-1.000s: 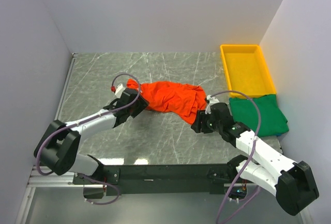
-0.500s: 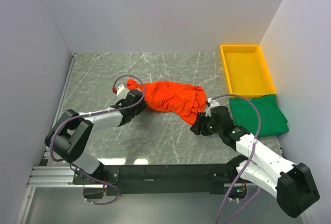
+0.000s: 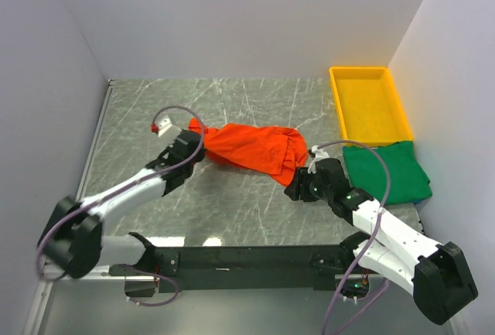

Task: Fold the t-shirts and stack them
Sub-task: Locate the corner of the tshirt

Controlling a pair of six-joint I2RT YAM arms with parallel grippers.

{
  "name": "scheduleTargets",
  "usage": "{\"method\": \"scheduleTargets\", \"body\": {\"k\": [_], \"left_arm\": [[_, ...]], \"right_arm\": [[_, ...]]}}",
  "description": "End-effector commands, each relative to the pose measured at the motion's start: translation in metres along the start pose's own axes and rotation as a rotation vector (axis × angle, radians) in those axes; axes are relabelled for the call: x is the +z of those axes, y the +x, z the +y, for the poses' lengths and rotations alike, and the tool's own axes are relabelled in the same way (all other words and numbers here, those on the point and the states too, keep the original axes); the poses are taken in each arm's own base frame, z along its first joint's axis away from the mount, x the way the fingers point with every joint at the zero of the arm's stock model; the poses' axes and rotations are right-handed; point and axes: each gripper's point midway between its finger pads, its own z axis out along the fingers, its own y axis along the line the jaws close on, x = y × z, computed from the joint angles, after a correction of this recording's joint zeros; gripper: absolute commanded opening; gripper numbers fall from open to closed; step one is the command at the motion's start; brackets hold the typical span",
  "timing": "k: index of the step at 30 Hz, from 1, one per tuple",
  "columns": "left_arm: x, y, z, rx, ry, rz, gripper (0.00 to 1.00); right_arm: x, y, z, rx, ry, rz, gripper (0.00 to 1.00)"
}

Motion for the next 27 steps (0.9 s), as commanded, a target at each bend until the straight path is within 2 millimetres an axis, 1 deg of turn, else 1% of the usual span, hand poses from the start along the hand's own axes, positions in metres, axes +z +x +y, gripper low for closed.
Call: {"method": "scheduleTargets", "body": {"k": [1, 3, 4, 5, 6, 7, 8, 10, 12, 13, 14, 16, 17, 19, 20, 21, 23, 24, 25, 26, 27], "left_arm": [[-0.038, -0.048, 0.017, 0.065, -0.05, -0.133, 0.01], [-0.052, -0.061, 0.024, 0.097, -0.054, -0.158, 0.01], [-0.066, -0.072, 0.025, 0.091, -0.04, -0.181, 0.01], [-0.073, -0.076, 0.034, 0.113, -0.066, -0.186, 0.01], [-0.078, -0.079, 0.039, 0.143, -0.073, -0.185, 0.01], [-0.088, -0.086, 0.041, 0.132, -0.061, -0.2, 0.02], [-0.092, -0.085, 0.05, 0.151, -0.082, -0.189, 0.02], [-0.099, -0.088, 0.06, 0.158, -0.088, -0.193, 0.04], [-0.1, -0.091, 0.079, 0.164, -0.146, -0.21, 0.05], [-0.099, -0.091, 0.088, 0.164, -0.168, -0.218, 0.07], [-0.096, -0.097, 0.095, 0.145, -0.19, -0.238, 0.08], [-0.088, -0.1, 0.097, 0.137, -0.196, -0.235, 0.07], [-0.083, -0.109, 0.102, 0.116, -0.215, -0.252, 0.07], [-0.068, -0.118, 0.091, 0.108, -0.207, -0.245, 0.07], [-0.062, -0.127, 0.093, 0.1, -0.23, -0.261, 0.07], [-0.051, -0.136, 0.085, 0.12, -0.248, -0.265, 0.07], [-0.038, -0.154, 0.084, 0.134, -0.295, -0.293, 0.08], [-0.024, -0.16, 0.08, 0.169, -0.326, -0.289, 0.09], [-0.017, -0.167, 0.078, 0.172, -0.339, -0.306, 0.2], [-0.011, -0.173, 0.079, 0.187, -0.358, -0.303, 0.28], [-0.003, -0.179, 0.071, 0.194, -0.361, -0.303, 0.36]], "right_arm": [[0.002, -0.015, 0.002, 0.012, 0.011, -0.055, 0.58], [0.003, -0.018, 0.003, 0.013, 0.015, -0.057, 0.58], [0.003, -0.018, 0.003, 0.013, 0.015, -0.057, 0.58], [0.004, -0.018, 0.003, 0.012, 0.018, -0.054, 0.58], [0.003, -0.019, 0.004, 0.011, 0.015, -0.053, 0.58], [0.004, -0.02, 0.004, 0.008, 0.014, -0.051, 0.58], [0.005, -0.019, 0.004, 0.008, 0.016, -0.049, 0.58], [0.005, -0.02, 0.006, 0.001, 0.007, -0.04, 0.58], [0.007, -0.022, 0.01, -0.002, -0.005, -0.03, 0.58], [0.008, -0.02, 0.012, -0.006, -0.015, -0.016, 0.58], [0.009, -0.02, 0.013, -0.005, -0.019, -0.007, 0.58], [0.01, -0.022, 0.017, -0.01, -0.035, -0.006, 0.58], [0.011, -0.023, 0.018, -0.013, -0.037, -0.004, 0.58], [0.012, -0.023, 0.017, -0.025, -0.03, 0.006, 0.58], [0.014, -0.025, 0.017, -0.029, -0.025, 0.013, 0.58], [0.014, -0.025, 0.017, -0.032, -0.023, 0.019, 0.58], [0.014, -0.027, 0.018, -0.04, -0.024, 0.023, 0.58], [0.015, -0.026, 0.017, -0.037, -0.02, 0.025, 0.58], [0.014, -0.027, 0.018, -0.035, -0.023, 0.019, 0.58], [0.014, -0.025, 0.017, -0.033, -0.022, 0.022, 0.58], [0.013, -0.025, 0.017, -0.033, -0.022, 0.021, 0.58]]}}
